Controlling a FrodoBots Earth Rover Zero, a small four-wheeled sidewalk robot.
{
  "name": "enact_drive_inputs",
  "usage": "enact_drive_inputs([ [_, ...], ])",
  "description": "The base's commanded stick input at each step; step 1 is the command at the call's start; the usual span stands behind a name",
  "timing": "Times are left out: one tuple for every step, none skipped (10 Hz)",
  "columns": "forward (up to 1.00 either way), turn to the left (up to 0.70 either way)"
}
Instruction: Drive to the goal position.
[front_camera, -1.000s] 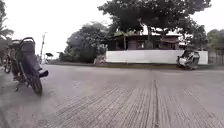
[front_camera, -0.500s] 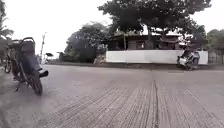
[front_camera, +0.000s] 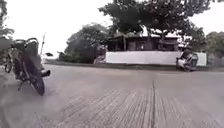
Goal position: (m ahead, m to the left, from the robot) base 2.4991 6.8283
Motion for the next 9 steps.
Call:
enact_drive_inputs([
  [0.00,0.00],
  [0.00,0.00],
  [0.00,0.00],
  [0.00,0.00],
  [0.00,0.00],
  [0.00,0.00],
  [0.00,0.00],
  [0.00,0.00],
  [0.00,0.04],
])
